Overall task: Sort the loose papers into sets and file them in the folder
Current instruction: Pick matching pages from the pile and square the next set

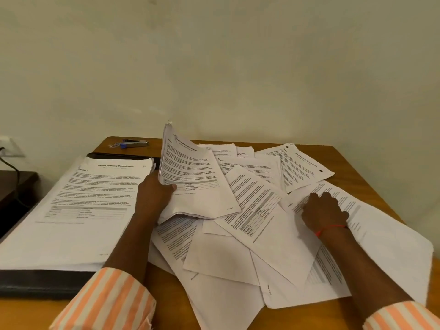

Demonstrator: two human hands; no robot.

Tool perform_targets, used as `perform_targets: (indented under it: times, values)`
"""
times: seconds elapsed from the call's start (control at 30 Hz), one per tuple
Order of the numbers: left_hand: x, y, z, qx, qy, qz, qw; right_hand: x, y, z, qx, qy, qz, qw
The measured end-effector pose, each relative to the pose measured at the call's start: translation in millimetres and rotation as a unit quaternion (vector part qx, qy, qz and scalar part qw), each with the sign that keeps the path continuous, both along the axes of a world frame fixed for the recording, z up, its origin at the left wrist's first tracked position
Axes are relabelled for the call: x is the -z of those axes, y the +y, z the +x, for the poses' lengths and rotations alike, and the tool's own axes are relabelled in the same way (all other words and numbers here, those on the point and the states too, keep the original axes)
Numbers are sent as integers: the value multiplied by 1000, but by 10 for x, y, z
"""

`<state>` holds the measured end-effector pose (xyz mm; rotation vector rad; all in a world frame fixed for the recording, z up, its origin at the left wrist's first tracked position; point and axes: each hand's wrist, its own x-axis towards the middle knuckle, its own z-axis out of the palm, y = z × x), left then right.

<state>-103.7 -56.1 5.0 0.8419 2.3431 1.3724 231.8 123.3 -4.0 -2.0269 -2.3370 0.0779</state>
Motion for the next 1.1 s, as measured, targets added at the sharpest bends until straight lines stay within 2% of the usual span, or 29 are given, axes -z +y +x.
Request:
perform_targets:
  times: [0.23, 0.5, 0.63, 0.8, 0.93, 1.0, 1.1]
  values:
    - [-23, 11, 39, -23, -19, 72, 997, 36, -12, -9, 12, 52, -10, 999]
    - [-8, 46, 70, -22, -39, 84, 995, 77, -116, -79, 29, 98, -1, 995]
    - [4, 61, 64, -37, -78, 123, 989, 77, -89, -21, 12, 115, 67, 991]
    - [44, 90, 23, -67, -161, 183, 968, -180, -212, -109, -21, 201, 179, 963]
    - [63, 111, -14, -104, -217, 234, 942, -342, -345, -422, -68, 179, 224, 955]
    - [68, 113, -20, -117, -240, 256, 929, -296, -319, -611, -112, 195, 194, 955]
    - [83, 119, -19, -130, -247, 265, 923, -167, -324, -816, -169, 215, 10, 962]
